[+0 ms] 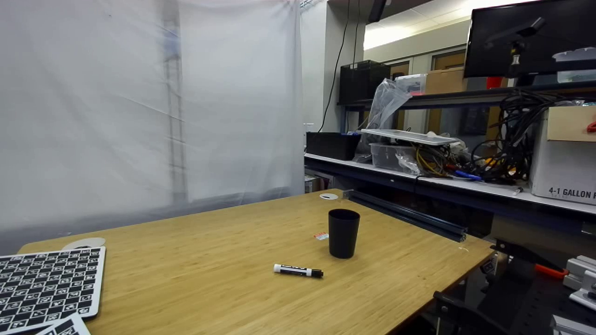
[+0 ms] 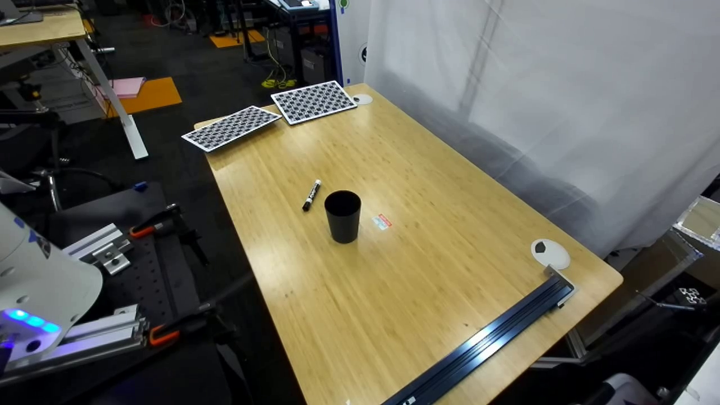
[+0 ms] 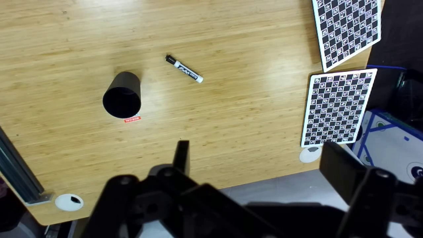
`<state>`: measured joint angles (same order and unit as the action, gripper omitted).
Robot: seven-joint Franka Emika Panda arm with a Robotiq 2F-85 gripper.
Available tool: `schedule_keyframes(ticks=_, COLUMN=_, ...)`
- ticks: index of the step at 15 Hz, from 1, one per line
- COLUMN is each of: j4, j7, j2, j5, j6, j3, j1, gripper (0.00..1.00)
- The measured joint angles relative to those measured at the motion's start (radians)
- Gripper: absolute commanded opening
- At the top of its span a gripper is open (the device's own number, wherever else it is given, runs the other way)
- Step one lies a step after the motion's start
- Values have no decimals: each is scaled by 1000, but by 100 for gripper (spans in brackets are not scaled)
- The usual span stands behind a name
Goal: Put the marker inside the black cup
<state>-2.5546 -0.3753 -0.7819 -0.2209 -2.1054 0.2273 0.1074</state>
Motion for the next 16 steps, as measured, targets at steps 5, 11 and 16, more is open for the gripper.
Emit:
schedule_keyframes(ticks=5, j4=-4, j7=61, j2=91, j5=4, j6=-8, j3=-12, j1=0, gripper=100)
schedule_keyframes(ticks=11, j4=-7, j7=159, j2=228, j5=4, j6=-41, j3=-2, j1=57, gripper=100)
schedule_keyframes(ticks=16, j4=-41, j7=228, j2=304, j5=4, j6=-103, j3=-4, j1=82, gripper=100)
